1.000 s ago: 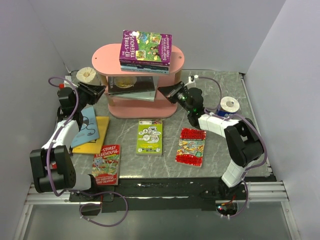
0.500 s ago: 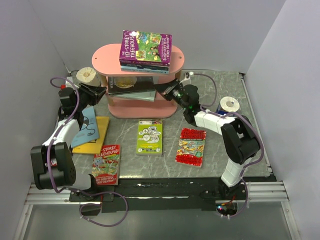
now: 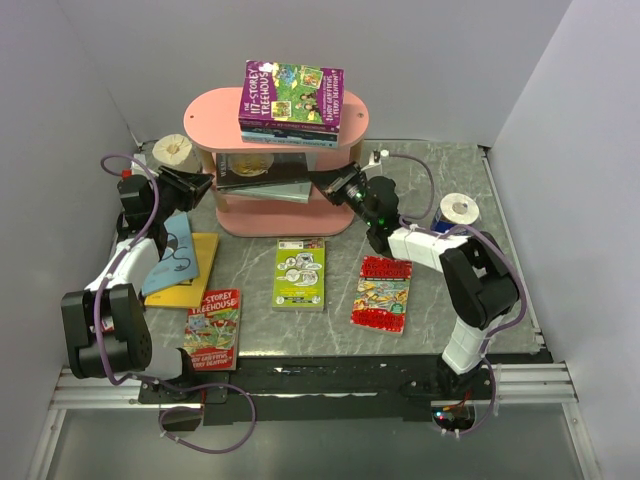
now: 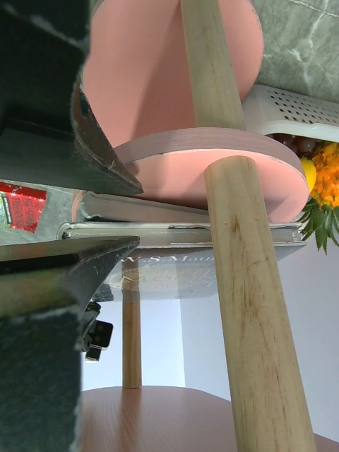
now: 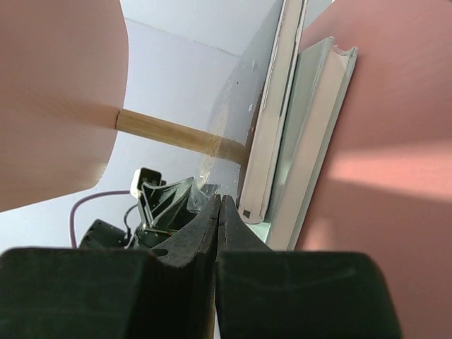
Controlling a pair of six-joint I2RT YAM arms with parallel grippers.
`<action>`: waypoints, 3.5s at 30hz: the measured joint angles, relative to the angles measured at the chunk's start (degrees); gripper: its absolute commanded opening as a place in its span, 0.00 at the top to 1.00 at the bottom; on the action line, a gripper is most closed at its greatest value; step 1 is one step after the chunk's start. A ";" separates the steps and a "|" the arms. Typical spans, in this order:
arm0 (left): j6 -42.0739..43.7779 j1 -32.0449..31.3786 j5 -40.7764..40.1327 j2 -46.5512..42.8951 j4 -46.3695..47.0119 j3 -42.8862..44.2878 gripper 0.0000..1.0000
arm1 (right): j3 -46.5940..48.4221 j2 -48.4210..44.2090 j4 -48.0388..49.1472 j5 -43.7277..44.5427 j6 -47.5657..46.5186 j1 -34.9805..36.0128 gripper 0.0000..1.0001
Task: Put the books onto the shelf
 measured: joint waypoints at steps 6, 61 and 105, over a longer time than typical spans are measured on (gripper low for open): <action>0.00 0.00 0.00 0.00 -0.02 0.00 0.64 | -1.14 -0.04 1.86 0.92 1.29 -0.07 1.00; -0.28 -1.22 2.43 2.73 0.63 0.79 0.64 | -10.12 -4.81 4.07 -3.67 -2.67 0.09 1.00; -1.95 0.11 4.90 3.78 2.23 0.79 0.65 | 0.02 1.88 0.39 -5.05 -1.99 -2.73 1.00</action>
